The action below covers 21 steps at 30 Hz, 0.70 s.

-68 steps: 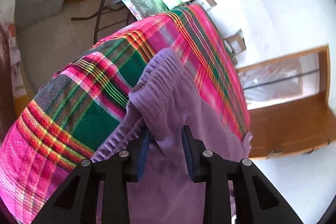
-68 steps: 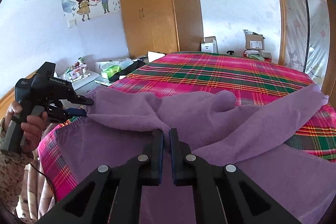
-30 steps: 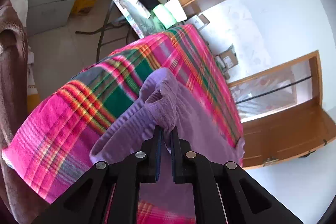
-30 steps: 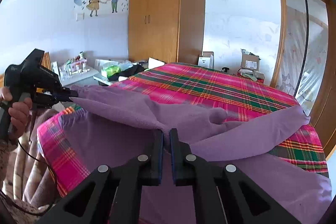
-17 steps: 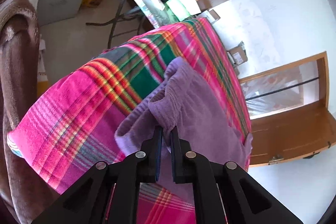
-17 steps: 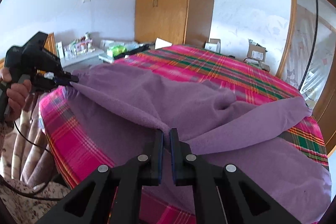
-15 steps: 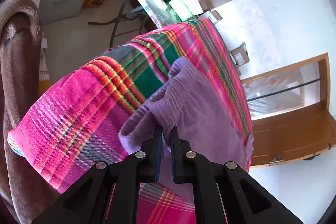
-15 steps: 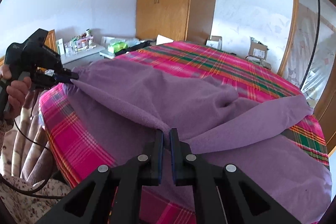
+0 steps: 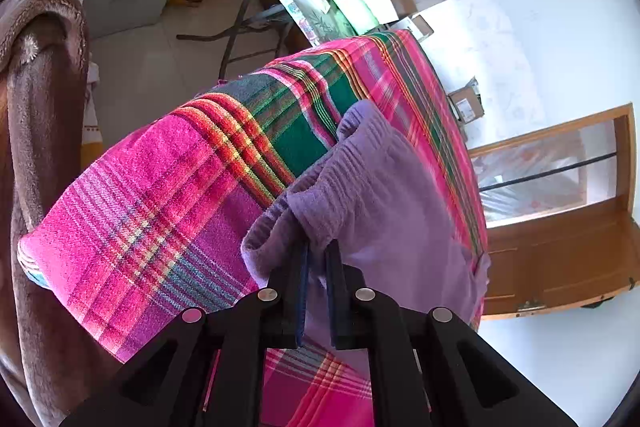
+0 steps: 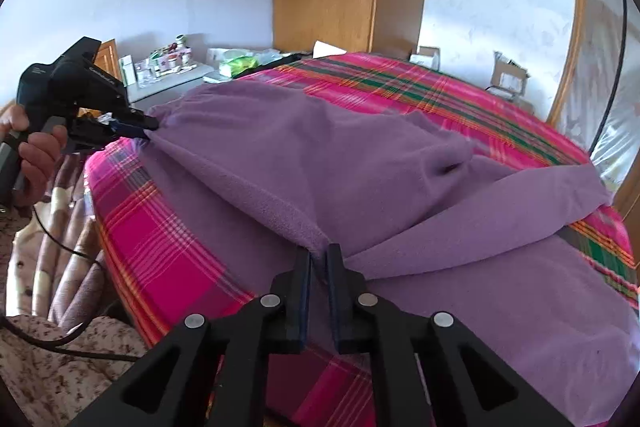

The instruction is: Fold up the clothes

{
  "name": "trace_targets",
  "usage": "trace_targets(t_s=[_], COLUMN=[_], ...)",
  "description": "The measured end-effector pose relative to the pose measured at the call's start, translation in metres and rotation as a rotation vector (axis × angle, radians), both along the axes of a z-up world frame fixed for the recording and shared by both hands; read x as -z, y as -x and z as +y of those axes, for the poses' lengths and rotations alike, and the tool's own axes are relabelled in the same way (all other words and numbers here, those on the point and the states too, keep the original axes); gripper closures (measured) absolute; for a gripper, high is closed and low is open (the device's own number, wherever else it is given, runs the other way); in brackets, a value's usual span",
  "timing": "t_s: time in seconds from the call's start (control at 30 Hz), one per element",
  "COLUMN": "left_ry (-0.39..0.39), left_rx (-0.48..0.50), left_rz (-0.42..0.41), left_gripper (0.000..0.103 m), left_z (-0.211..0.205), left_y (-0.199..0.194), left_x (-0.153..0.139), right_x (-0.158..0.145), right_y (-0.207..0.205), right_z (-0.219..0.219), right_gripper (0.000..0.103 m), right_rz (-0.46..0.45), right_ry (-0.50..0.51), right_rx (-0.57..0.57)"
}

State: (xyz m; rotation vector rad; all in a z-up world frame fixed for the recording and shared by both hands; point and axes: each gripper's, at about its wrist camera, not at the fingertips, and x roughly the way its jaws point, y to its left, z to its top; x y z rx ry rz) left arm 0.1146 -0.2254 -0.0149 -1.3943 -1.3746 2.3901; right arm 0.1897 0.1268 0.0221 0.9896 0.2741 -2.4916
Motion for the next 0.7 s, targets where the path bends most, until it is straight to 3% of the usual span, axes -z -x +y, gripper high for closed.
trace_targets(t_s=[0.23, 0.47, 0.7], left_ry=[0.008, 0.043, 0.123], left_rx=[-0.013, -0.06, -0.007], left_rz=[-0.002, 0.009, 0.05], left_gripper=[0.094, 0.094, 0.093], left_z=[-0.005, -0.009, 0.017], left_y=[-0.007, -0.019, -0.015], left_x=[-0.004, -0.017, -0.035], right_x=[-0.015, -0.026, -0.006], right_y=[0.001, 0.029, 0.044], right_z=[0.018, 0.035, 0.006], right_gripper=[0.092, 0.092, 0.092], right_rz=[-0.077, -0.075, -0.163], right_ry=[0.135, 0.235, 0.174], right_rx=[-0.043, 0.035, -0.028])
